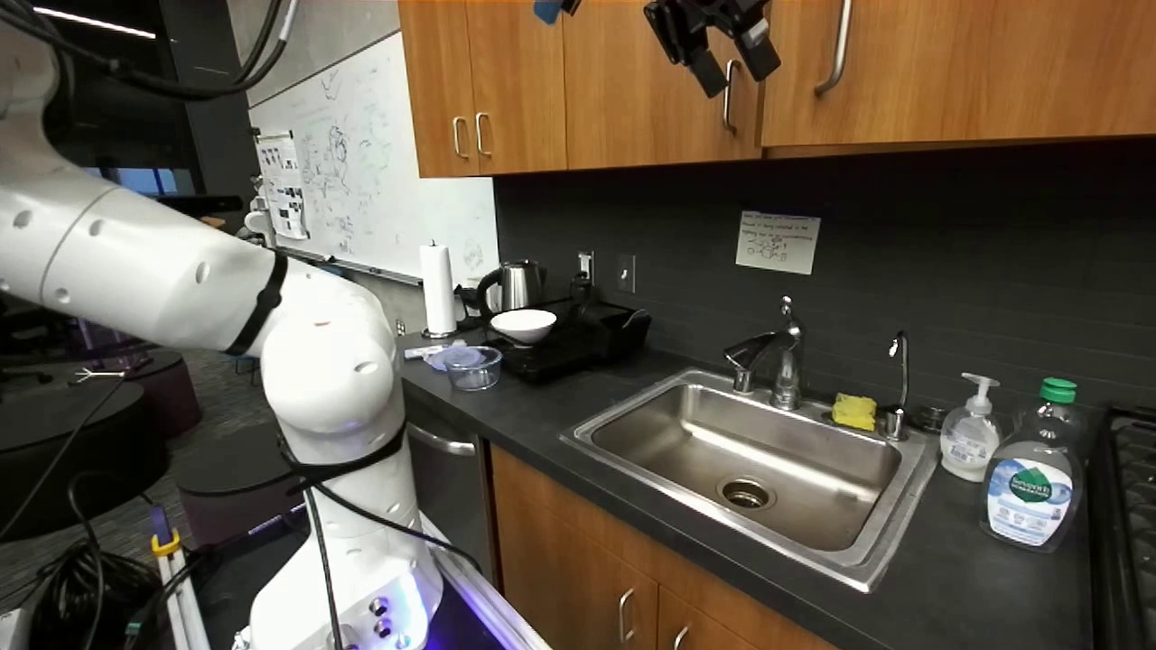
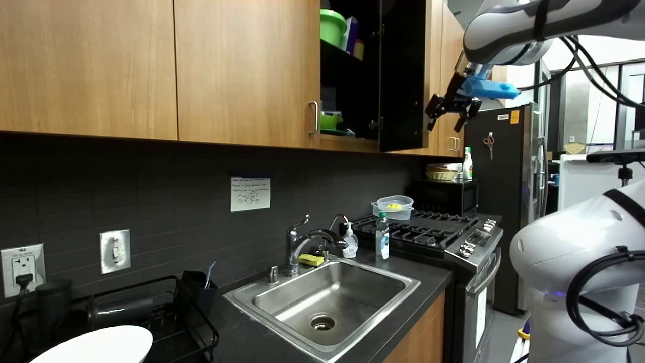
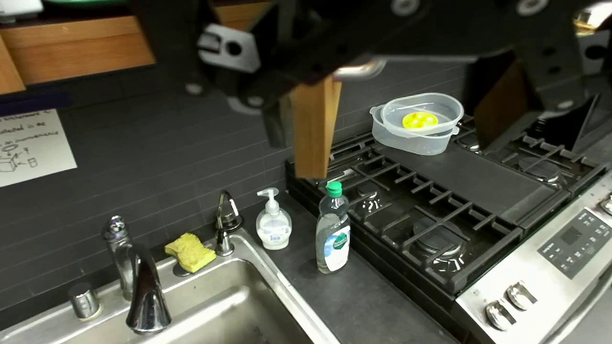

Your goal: Close the cupboard completely

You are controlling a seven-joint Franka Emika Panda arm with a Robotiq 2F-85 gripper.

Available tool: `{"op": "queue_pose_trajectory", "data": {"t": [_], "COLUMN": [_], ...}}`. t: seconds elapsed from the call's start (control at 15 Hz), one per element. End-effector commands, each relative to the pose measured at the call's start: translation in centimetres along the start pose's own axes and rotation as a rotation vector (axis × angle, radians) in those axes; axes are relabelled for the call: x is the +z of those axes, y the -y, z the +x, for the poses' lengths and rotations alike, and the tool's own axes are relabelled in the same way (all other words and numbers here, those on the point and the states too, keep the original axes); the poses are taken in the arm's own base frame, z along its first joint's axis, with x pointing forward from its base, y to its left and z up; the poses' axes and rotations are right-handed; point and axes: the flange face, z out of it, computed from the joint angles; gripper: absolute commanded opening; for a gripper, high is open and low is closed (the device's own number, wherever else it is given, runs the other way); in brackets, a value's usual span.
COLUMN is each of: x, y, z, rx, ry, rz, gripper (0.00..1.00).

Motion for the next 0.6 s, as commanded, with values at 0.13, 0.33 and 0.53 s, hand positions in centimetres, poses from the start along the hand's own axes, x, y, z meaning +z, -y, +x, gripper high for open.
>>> {"op": "queue_pose_trajectory", "data": {"t": [0.13,0.33,0.53], "x": [-2.5,-2.6,-0.8], "y": [-3.9,-5.3,-3.4], "z": [-2.4,-0.7,3.2], "rx": [0.045,0.103,0.056], "ry": [-0.075,-0.184,-0.332], "rz": [0.041,0.041,0.041], "gripper": [1.0,1.0,1.0]}}
